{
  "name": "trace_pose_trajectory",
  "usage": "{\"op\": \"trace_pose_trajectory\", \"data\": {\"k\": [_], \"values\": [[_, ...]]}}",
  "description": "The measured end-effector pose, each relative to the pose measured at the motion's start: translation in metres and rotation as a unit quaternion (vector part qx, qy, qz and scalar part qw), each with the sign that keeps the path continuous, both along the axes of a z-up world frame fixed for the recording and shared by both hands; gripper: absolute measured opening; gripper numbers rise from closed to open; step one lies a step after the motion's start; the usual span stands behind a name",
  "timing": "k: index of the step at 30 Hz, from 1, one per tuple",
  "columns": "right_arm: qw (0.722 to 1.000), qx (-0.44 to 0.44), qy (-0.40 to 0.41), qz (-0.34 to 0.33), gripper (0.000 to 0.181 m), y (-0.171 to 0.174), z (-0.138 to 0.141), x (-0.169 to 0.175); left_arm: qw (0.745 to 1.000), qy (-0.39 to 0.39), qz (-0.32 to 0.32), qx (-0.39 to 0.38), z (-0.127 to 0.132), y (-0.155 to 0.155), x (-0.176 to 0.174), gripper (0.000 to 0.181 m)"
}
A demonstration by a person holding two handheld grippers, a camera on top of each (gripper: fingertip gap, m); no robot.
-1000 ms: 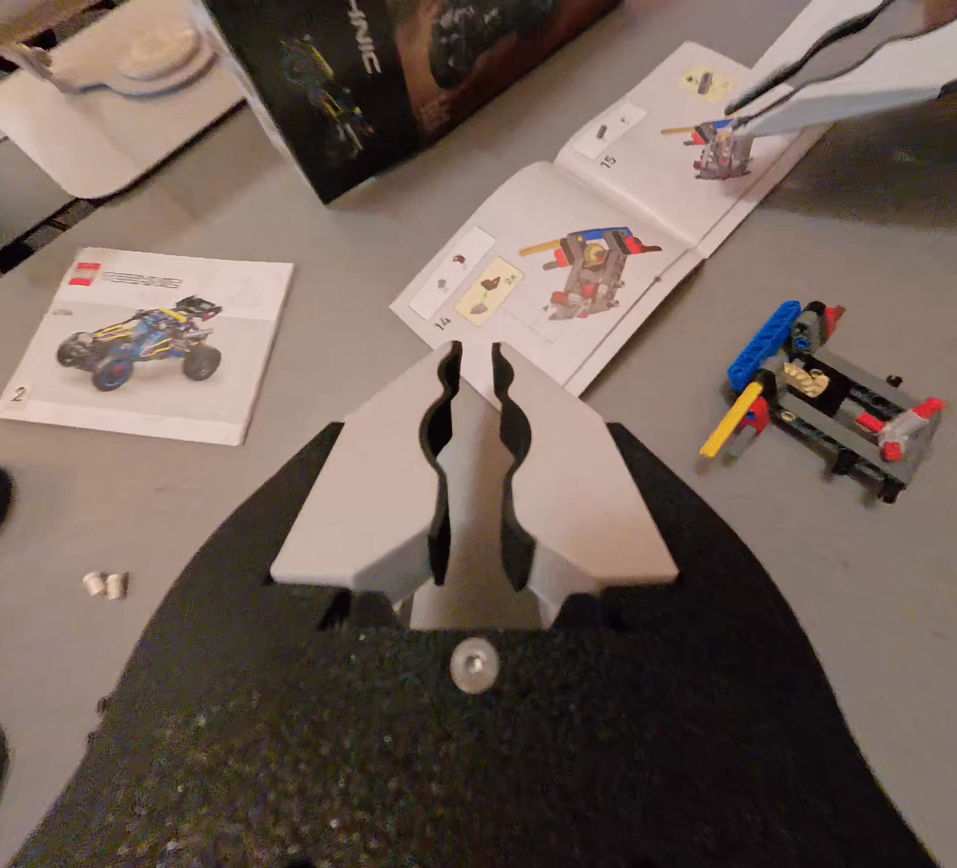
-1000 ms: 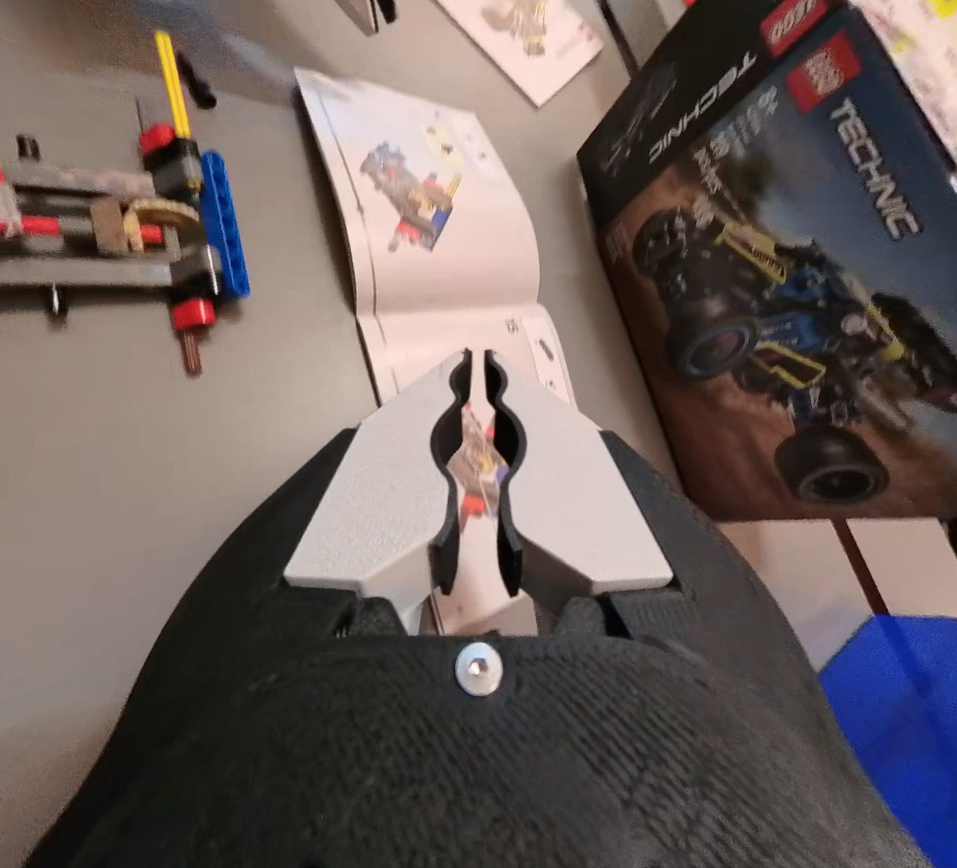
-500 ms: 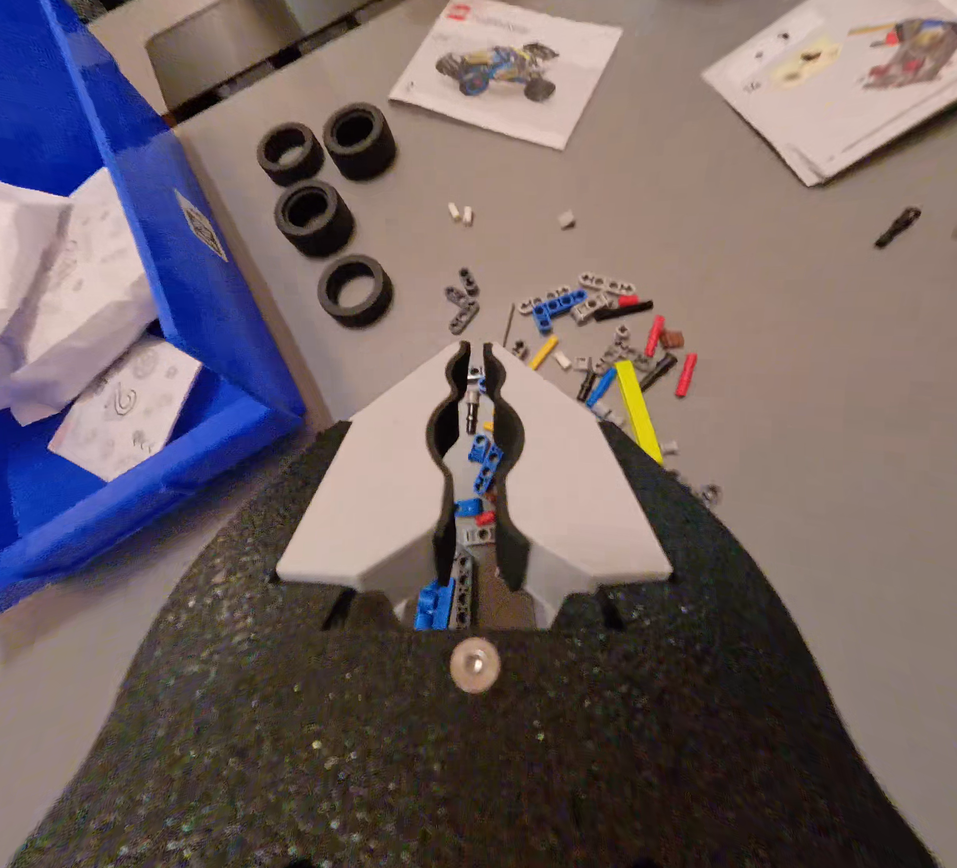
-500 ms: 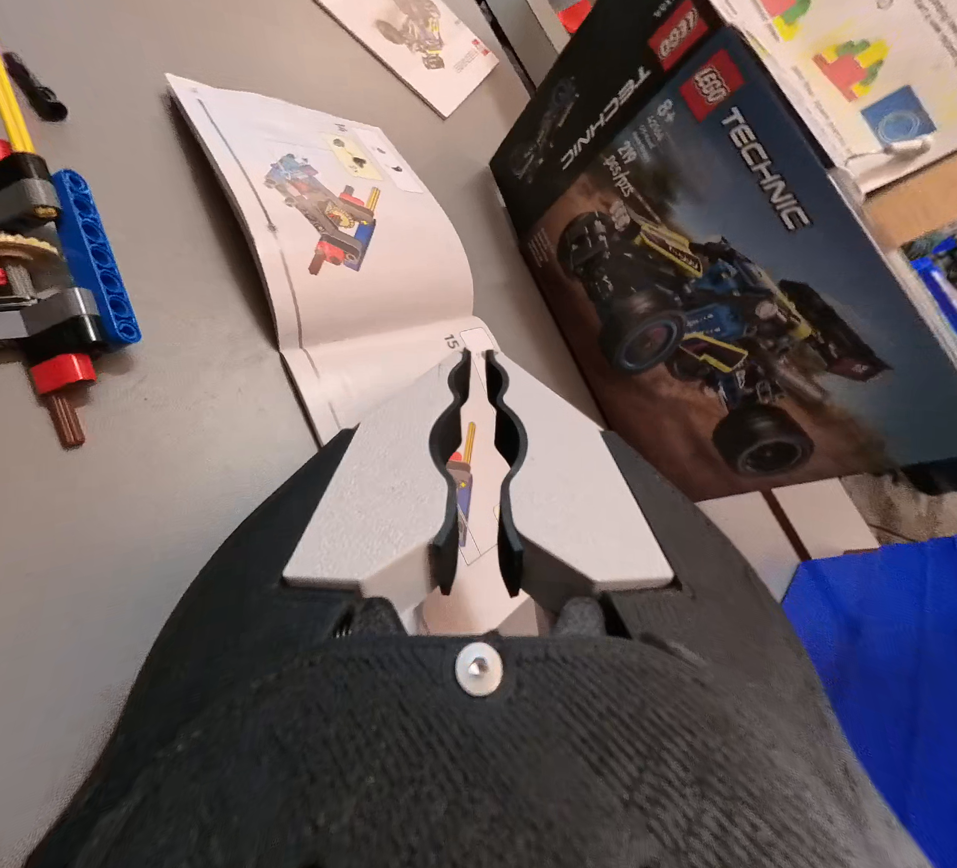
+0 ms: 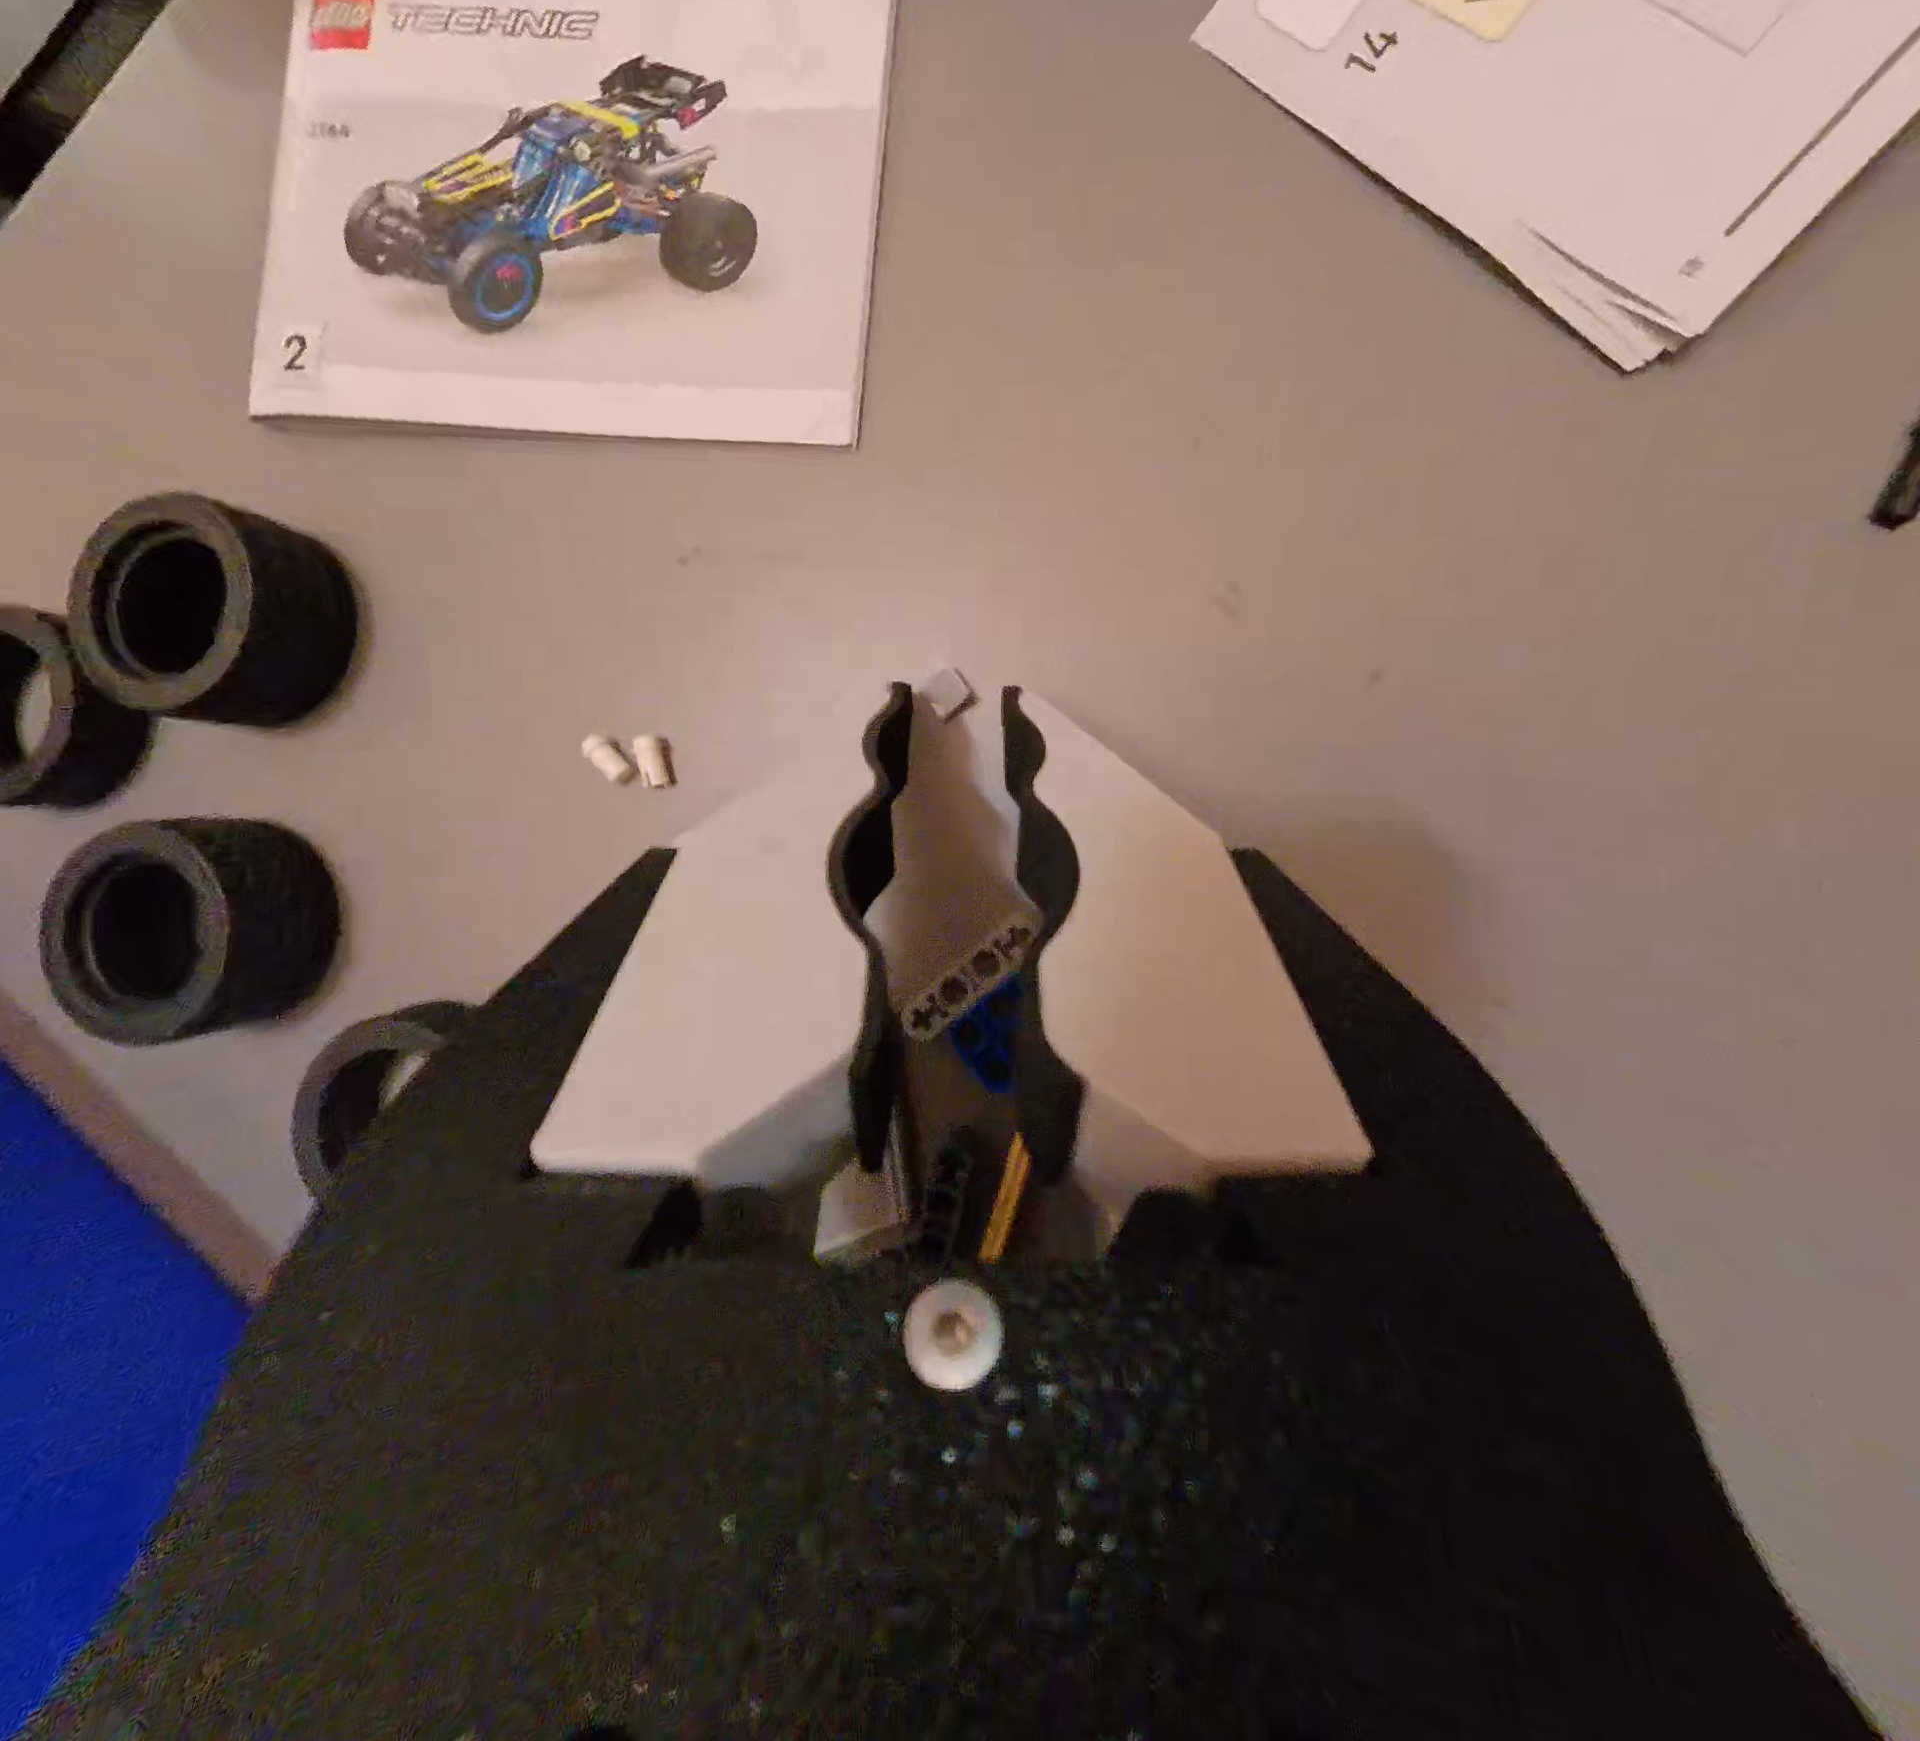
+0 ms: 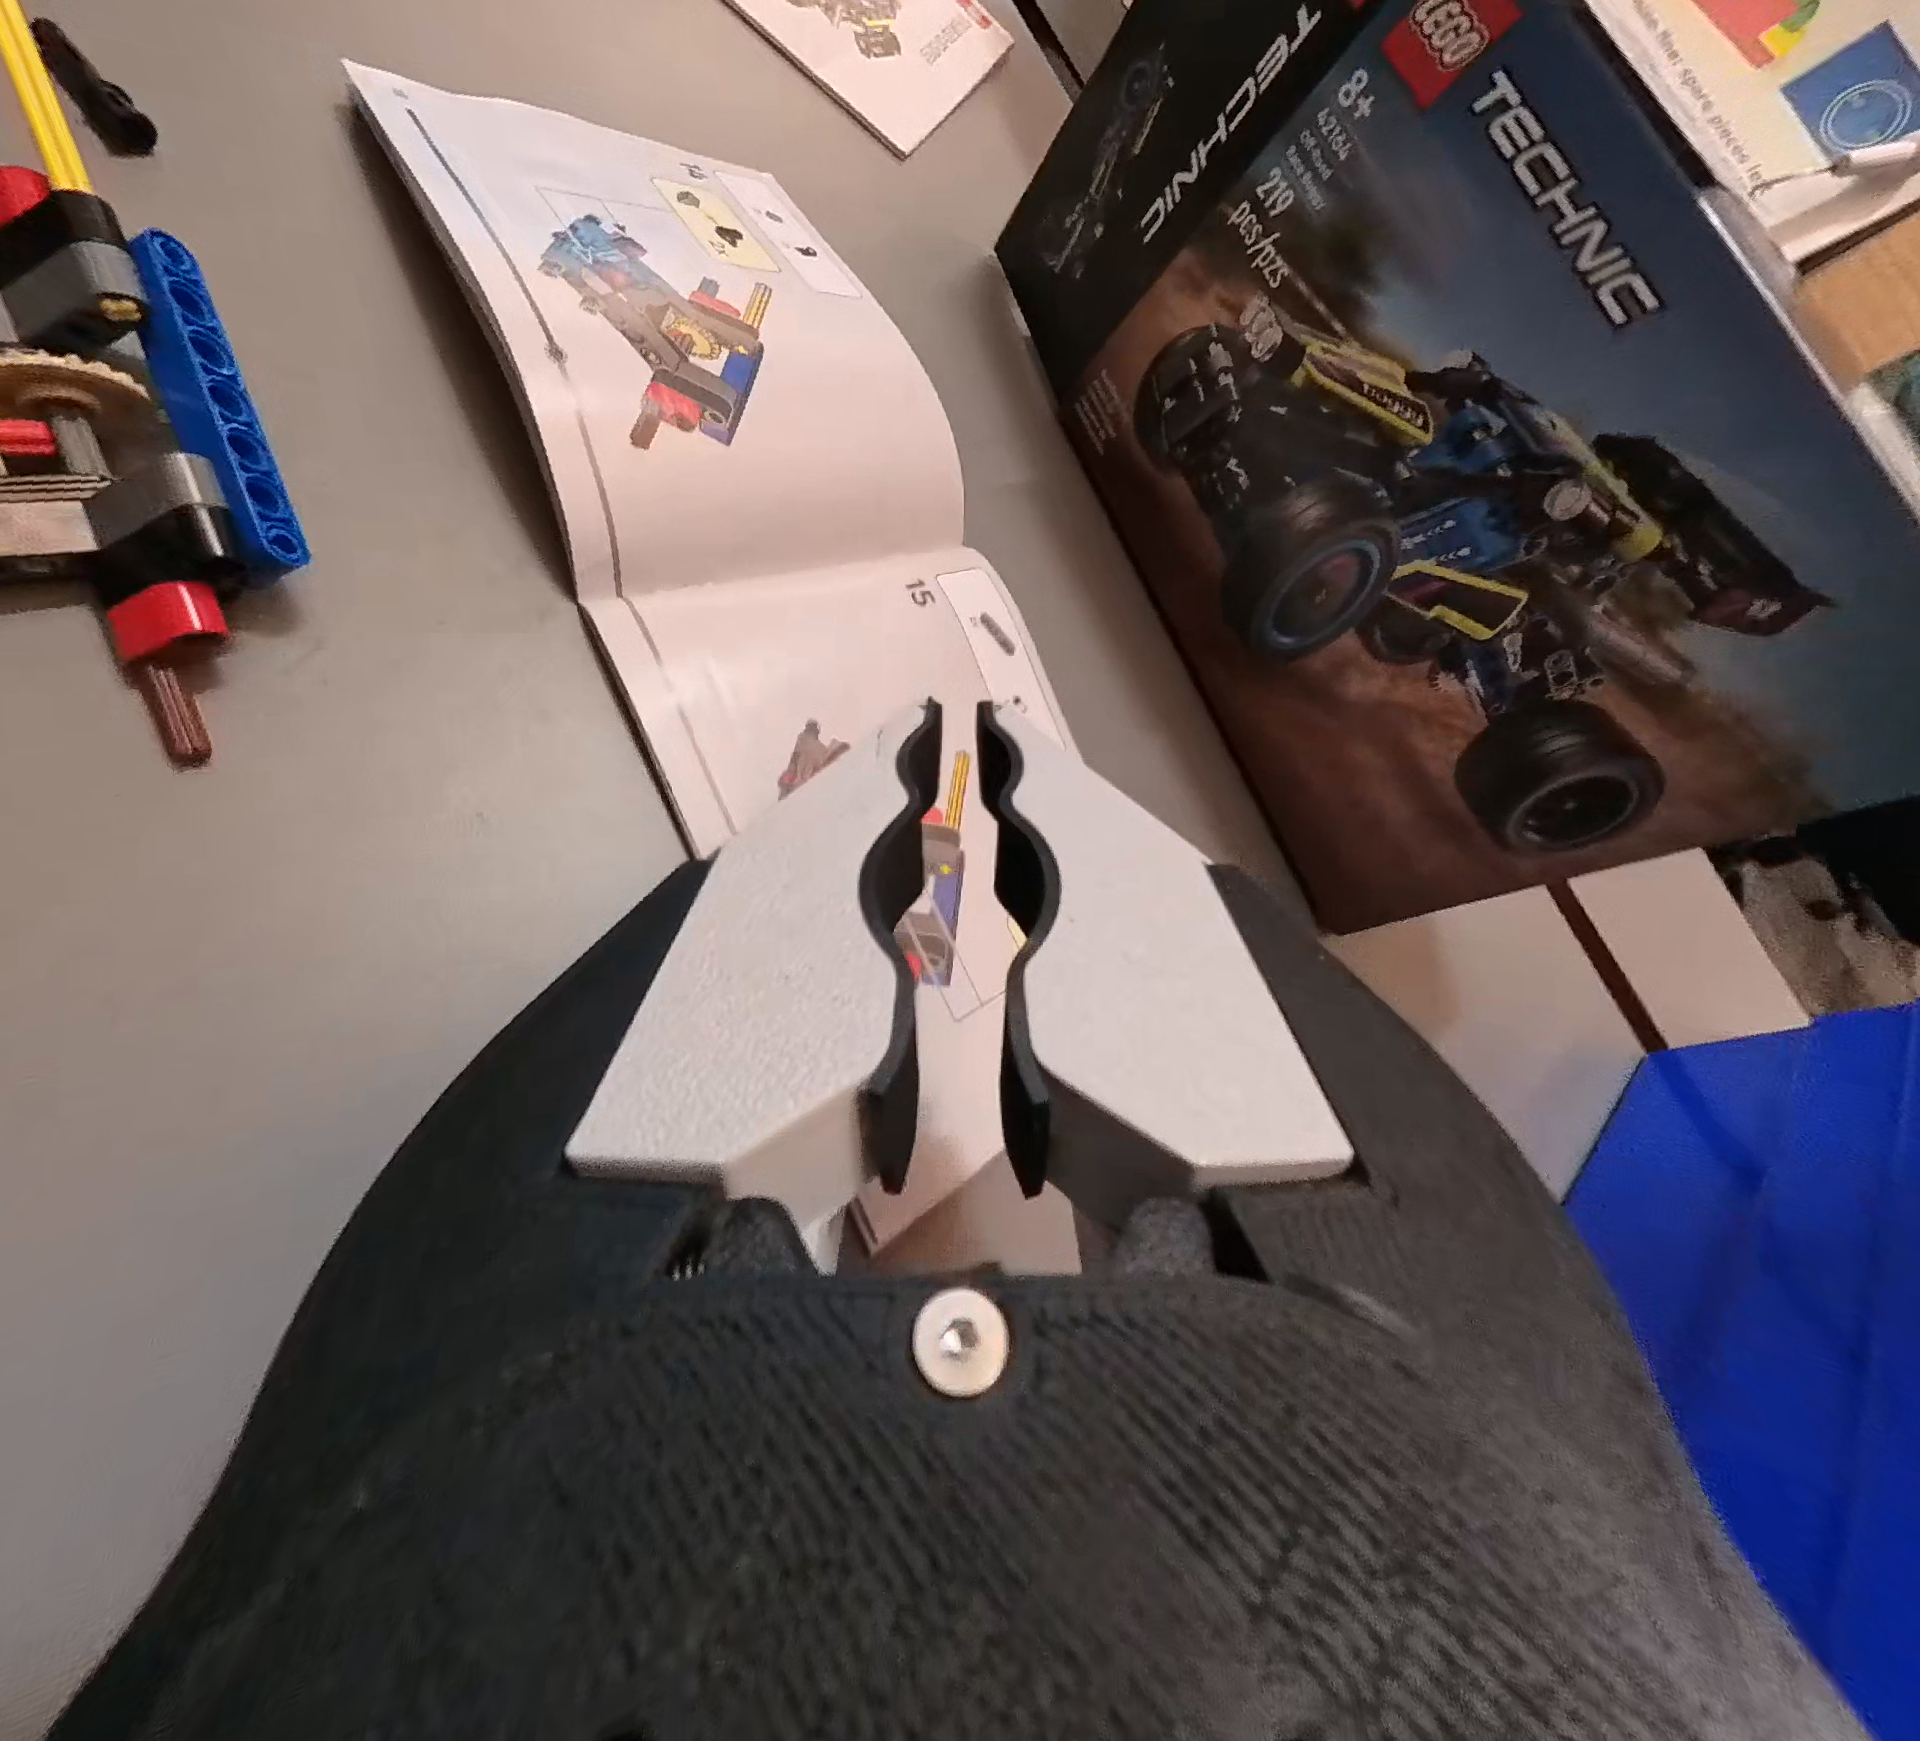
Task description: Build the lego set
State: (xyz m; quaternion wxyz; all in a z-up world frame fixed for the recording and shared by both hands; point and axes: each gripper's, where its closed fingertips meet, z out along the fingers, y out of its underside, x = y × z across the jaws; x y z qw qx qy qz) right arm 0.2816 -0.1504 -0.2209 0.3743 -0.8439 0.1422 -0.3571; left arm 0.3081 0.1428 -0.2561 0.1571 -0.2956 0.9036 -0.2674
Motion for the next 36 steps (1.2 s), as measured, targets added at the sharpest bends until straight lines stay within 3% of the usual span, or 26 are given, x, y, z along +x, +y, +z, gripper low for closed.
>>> {"op": "trace_pose_trajectory", "data": {"k": [7,12,19,24,30,36], "values": [[0.999,0.026,0.028,0.022,0.005,-0.002,-0.005,-0.005,0.99,0.005,-0.143,-0.011,0.002,-0.002,0.002,0.016],[0.999,0.034,0.034,0.022,0.004,-0.002,-0.008,-0.004,0.982,0.037,-0.181,-0.029,-0.002,-0.004,0.0,0.008],[0.999,0.007,0.032,0.023,0.003,-0.002,-0.016,-0.003,0.984,0.029,-0.177,-0.007,-0.001,-0.018,-0.013,0.008],[0.999,-0.014,0.033,0.025,0.004,-0.003,-0.021,-0.005,0.984,-0.026,-0.178,0.009,0.015,-0.062,-0.058,0.008],[0.999,-0.016,0.038,0.03,0.004,-0.002,-0.023,-0.006,0.996,-0.02,-0.08,-0.022,0.003,-0.094,-0.124,0.008],[0.998,-0.028,0.038,0.033,0.003,-0.002,-0.026,-0.006,0.997,-0.002,-0.032,-0.066,-0.002,-0.1,-0.139,0.008]]}}
